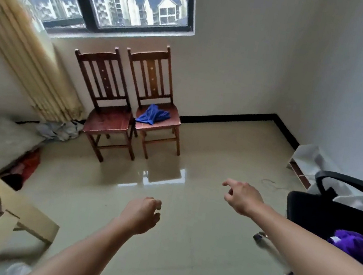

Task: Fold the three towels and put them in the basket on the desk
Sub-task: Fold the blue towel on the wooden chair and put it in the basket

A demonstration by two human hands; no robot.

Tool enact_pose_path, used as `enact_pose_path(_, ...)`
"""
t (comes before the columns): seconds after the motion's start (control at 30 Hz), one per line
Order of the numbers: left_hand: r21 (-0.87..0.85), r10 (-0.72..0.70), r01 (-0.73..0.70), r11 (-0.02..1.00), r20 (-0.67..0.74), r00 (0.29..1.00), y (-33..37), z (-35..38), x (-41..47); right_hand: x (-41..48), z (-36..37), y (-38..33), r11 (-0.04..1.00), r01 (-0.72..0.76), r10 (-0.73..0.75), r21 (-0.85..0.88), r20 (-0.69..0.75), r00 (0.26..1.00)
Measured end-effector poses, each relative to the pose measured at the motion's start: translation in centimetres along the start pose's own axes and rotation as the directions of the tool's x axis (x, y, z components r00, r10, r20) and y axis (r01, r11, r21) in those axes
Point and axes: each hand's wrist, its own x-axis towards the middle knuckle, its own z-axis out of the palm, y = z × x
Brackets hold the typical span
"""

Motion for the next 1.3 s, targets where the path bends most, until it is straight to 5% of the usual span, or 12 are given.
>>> enact_pose_path(0.33, -0.029, -0.205, 0.207, 0.978, 0.063, 0.977, -9.9, -2.8, 17.2, 22.3, -0.1, -7.6, 0.978, 0.210, -0.209, 0.000, 0.093, 0.973)
enact_pose_path(0.77, -0.038, -0.163, 0.166, 0.985, 0.069, 0.984, -19.6, -13.5, 43.1, 49.1, -6.8, -9.2, 0.999, 0.036, -0.032, -0.036, 0.098, 0.995)
enact_pose_path(1.3, -0.254, -0.399, 0.435, 0.864, 0.180, 0.899, -35.1, -18.3, 69.6, 86.5, -5.6, -19.6, 0.977, 0.211, -0.188, -0.038, 0.325, 0.927)
